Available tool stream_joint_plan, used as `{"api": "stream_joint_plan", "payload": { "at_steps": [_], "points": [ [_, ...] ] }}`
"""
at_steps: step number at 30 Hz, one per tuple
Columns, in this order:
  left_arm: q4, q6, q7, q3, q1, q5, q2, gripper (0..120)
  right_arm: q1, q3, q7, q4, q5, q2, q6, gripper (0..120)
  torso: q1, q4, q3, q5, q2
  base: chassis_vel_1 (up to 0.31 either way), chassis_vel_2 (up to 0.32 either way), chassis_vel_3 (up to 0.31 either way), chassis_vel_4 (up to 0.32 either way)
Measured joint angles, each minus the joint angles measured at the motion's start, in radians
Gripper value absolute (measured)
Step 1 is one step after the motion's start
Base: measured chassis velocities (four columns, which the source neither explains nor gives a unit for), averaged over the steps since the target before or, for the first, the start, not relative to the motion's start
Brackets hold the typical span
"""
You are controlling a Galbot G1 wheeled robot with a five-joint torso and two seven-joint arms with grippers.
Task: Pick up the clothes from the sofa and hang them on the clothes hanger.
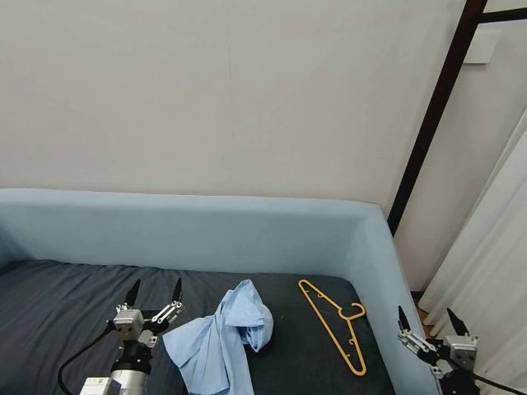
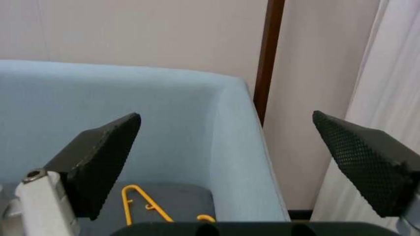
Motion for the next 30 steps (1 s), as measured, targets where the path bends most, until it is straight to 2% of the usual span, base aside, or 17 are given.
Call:
{"api": "stream_joint_plan", "payload": {
  "at_steps": [19, 25, 29, 30],
  "points": [
    [-0.017, -0.004, 0.007, 0.017, -0.014, 0.003, -0.009, 100, 0.036, -0.013, -0.018, -0.009, 0.041, -0.029, -0.01, 100, 0.0, -0.0001, 0.0, 0.0, 0.0, 0.0, 0.0, 0.0, 0.0],
    [-0.012, -0.001, 0.006, 0.01, 0.022, 0.039, -0.019, 100, 0.12, -0.07, -0.004, -0.038, 0.147, -0.081, -0.06, 100, 0.0, -0.0001, 0.0, -0.0002, 0.0, 0.0, 0.0, 0.0, 0.0],
    [-0.03, -0.003, 0.0, -0.014, 0.082, 0.064, -0.017, 100, 0.261, -0.162, -0.017, -0.131, 0.253, -0.123, -0.078, 100, 0.0, 0.0002, 0.0, 0.0001, 0.0, 0.0, 0.0, 0.0, 0.0],
    [-0.03, -0.003, 0.0, -0.014, 0.082, 0.064, -0.017, 100, 0.261, -0.162, -0.017, -0.131, 0.253, -0.123, -0.078, 100, 0.0, 0.0002, 0.0, 0.0001, 0.0, 0.0, 0.0, 0.0, 0.0]
  ]
}}
